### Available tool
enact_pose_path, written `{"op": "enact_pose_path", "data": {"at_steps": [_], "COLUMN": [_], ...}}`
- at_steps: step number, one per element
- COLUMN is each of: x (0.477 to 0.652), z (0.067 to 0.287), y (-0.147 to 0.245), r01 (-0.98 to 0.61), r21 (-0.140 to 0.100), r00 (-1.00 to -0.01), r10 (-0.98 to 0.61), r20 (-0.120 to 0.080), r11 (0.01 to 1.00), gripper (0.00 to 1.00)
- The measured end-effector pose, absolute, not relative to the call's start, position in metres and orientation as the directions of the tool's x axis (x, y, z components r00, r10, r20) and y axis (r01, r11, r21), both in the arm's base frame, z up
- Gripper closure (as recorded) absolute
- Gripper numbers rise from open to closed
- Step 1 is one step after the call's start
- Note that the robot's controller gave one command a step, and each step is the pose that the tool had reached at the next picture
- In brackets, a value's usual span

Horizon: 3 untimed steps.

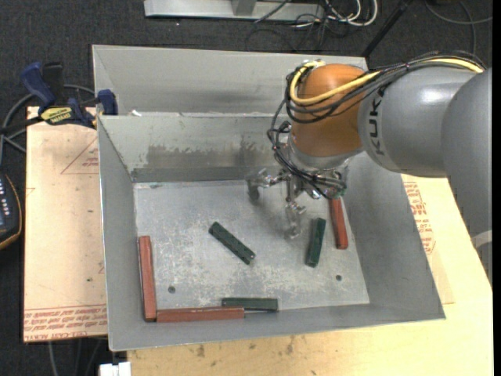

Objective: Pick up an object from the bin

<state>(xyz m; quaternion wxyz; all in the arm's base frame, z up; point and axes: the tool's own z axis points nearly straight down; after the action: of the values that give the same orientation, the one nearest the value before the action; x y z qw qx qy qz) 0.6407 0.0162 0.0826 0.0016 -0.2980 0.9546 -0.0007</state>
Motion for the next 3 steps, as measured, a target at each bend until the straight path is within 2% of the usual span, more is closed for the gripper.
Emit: {"op": "enact_pose_path", "data": {"at_steps": [1,2,3], "x": [0.601,0.597,0.6], "z": [0.137,0.069,0.073], "y": [-0.066,-0.095,-0.095], "r01": [-0.621,-0.749,-0.75], "r21": [-0.005,0.002,0.0], "r00": [-0.784,-0.663,-0.662], "r10": [-0.621,-0.749,-0.75], "r20": [-0.002,0.0,-0.001], "r11": [0.784,0.663,0.662], "gripper": [0.0,0.0,1.0]}}
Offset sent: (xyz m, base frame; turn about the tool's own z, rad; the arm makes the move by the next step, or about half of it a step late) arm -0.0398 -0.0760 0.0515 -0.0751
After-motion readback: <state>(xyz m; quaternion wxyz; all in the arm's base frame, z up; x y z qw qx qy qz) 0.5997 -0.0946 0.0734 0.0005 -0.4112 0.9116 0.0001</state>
